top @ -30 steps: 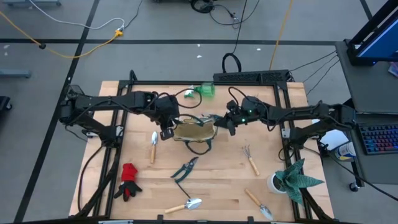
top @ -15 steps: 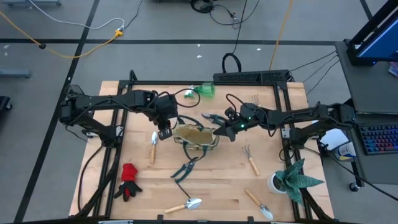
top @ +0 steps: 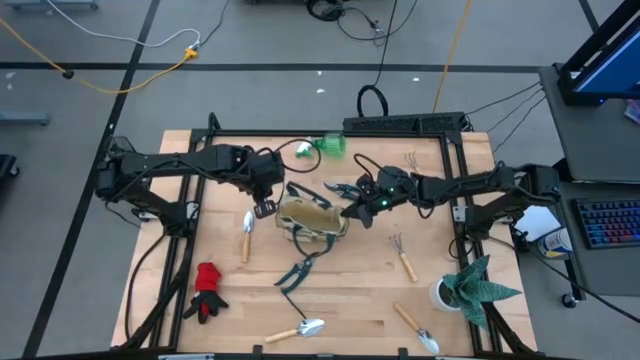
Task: Pick & Place Garden tools in Gardening bag
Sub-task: Move the brown gardening bag to the center of the table, then put the top green shears into the brown gardening bag
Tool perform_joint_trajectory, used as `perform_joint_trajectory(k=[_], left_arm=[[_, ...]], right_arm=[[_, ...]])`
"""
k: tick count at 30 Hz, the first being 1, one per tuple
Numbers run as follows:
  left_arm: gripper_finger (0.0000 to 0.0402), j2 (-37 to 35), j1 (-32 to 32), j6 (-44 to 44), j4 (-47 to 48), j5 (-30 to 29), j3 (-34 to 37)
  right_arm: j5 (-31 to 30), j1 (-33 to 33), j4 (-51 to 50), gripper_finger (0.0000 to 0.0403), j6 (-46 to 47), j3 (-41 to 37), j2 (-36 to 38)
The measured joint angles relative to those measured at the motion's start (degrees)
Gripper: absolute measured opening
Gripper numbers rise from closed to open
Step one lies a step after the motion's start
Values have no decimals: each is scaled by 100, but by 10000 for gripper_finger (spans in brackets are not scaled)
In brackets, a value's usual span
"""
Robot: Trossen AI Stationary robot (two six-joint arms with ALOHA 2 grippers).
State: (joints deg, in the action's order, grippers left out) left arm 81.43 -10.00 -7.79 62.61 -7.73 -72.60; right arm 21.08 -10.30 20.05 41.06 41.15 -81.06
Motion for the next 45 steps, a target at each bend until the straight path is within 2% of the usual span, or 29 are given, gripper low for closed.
perform_joint_trajectory(k=[11, 19, 24, 32, 37, 41, 45], left_arm=[[31, 0, 0, -14, 16, -326, 0], [30, 0, 0, -14, 18, -1054, 0], [30, 0, 0, -16, 22, -1081, 0], [30, 0, 0, -18, 31, -1052, 0], [30, 0, 0, -17, 29, -1040, 0], [30, 0, 0, 6, 29, -1040, 0], [30, 0, 0, 16, 24, -1040, 0]], right_arm=[[0, -95, -19, 116, -572, 0, 0], [22, -127, -37, 166, -1152, 0, 90], [18, -295, -83, 173, -1476, -2, 385], [-61, -749, -428, 172, -2524, 0, 837], [-433, -975, -747, 173, -3030, 0, 833], [-1060, -1089, -1363, 172, -3317, 0, 828], [-1423, -1157, -1752, 171, -3759, 0, 827]])
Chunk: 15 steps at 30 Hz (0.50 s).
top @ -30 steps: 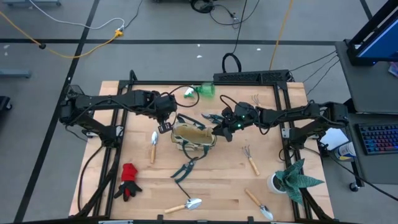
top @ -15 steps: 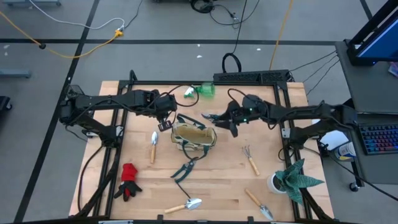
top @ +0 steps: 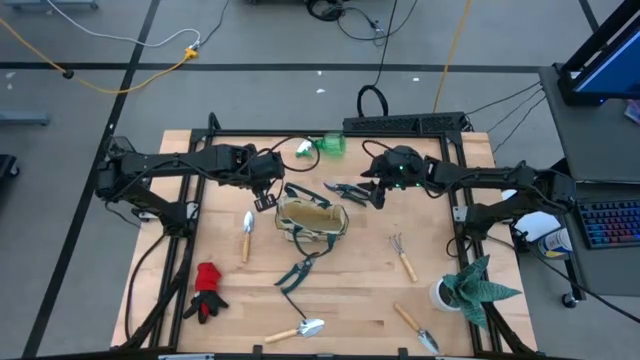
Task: Pick & Place Garden tools in Gardening bag
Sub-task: Put the top green shears into the brown gardening bag
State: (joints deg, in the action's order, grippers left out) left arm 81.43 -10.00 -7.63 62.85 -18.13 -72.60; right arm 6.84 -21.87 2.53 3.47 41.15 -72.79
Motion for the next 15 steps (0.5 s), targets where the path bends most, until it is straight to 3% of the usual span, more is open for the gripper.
perform_joint_trajectory(k=[8, 15], left_arm=[[30, -105, 7, 302, -21, 33, 4], [30, -638, 38, 606, -389, 595, 2]], right_arm=[[-89, 7, -36, 171, -265, 0, -201], [-89, 8, -70, 171, -267, 0, -206]])
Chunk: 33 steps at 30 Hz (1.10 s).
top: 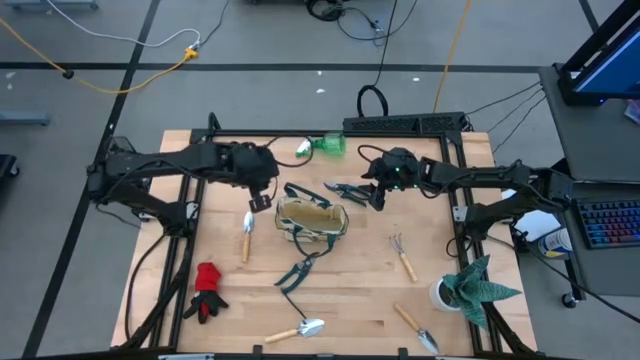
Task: Pick & Place Garden tools in Gardening bag
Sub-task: Put the top green shears into the brown gardening bag
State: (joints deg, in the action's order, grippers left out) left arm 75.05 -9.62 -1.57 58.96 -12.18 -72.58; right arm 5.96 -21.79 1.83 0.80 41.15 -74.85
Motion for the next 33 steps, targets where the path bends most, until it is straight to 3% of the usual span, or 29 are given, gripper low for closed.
perform_joint_trajectory(k=[8, 21, 33], left_arm=[[30, -933, 1, 247, -434, -79, 184], [30, -2597, -3, 340, -2068, -81, 2116], [30, -2741, -5, 319, -2416, -79, 2426]], right_arm=[[1, 1, -38, 171, 0, 0, 0], [2, 1, -64, 171, 1, 0, -9], [-185, 3, 6, 171, 138, -421, -9]])
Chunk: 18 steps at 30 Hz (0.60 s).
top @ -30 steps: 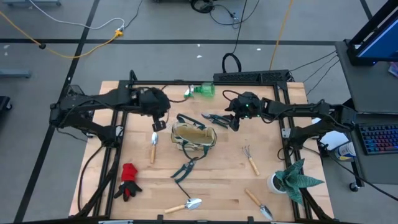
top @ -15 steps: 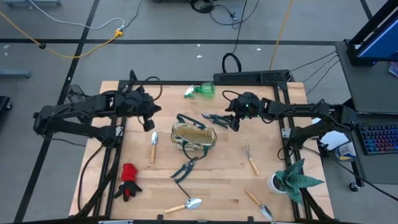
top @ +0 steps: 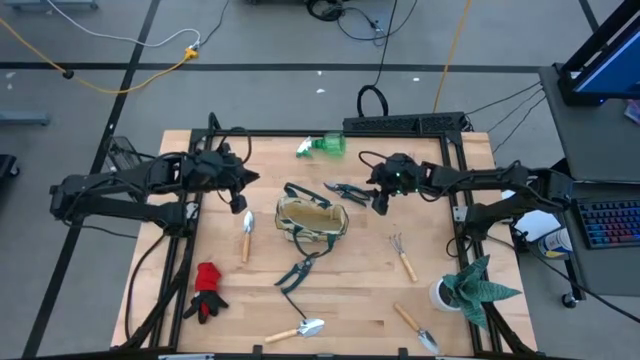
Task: Pick & Place Garden tools in Gardening bag
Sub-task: Put the top green shears into the brown gardening bag
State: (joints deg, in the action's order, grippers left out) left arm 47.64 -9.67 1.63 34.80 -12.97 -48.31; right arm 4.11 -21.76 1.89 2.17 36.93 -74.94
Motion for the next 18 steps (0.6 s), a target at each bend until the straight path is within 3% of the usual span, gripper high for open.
perform_joint_trajectory(k=[8, 18], left_arm=[[30, -6, 1, 256, -389, 0, 0], [30, -4, 0, 245, -362, 45, 0]], right_arm=[[-131, 0, 74, 171, -22, -121, -336], [-160, -96, 1080, 171, -123, -121, -1247]])
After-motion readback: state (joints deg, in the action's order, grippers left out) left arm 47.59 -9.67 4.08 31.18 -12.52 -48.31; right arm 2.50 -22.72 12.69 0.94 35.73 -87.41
